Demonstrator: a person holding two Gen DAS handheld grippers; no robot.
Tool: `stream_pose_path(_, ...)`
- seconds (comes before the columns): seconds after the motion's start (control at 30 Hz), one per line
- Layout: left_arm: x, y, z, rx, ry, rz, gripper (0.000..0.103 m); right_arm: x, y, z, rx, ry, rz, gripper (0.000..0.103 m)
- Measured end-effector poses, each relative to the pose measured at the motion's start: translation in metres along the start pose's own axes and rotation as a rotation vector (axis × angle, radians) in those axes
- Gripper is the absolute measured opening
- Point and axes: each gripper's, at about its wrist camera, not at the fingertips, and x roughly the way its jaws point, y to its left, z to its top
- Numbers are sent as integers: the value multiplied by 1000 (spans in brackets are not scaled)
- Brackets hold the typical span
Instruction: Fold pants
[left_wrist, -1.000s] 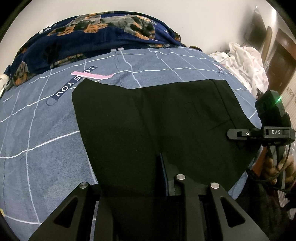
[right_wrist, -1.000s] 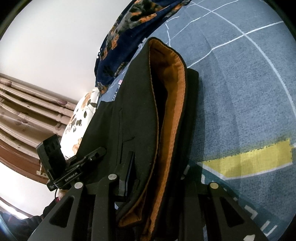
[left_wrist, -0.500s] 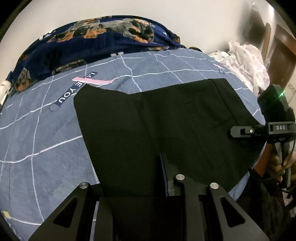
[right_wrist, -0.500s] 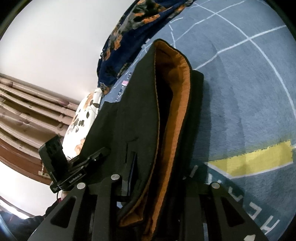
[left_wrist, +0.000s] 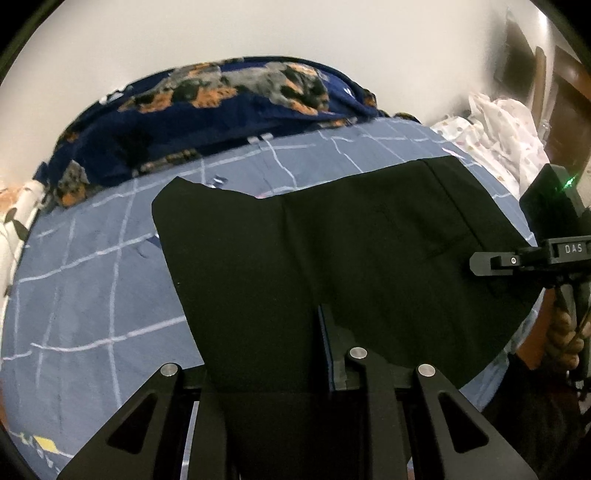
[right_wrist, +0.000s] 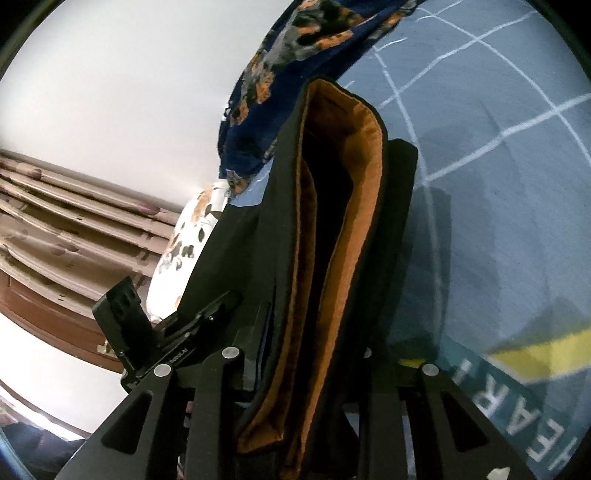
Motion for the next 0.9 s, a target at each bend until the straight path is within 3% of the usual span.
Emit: stream_pose_path(0.9,17,116,57,-146,-89,119,21,79,36,69,-80,52,45,24)
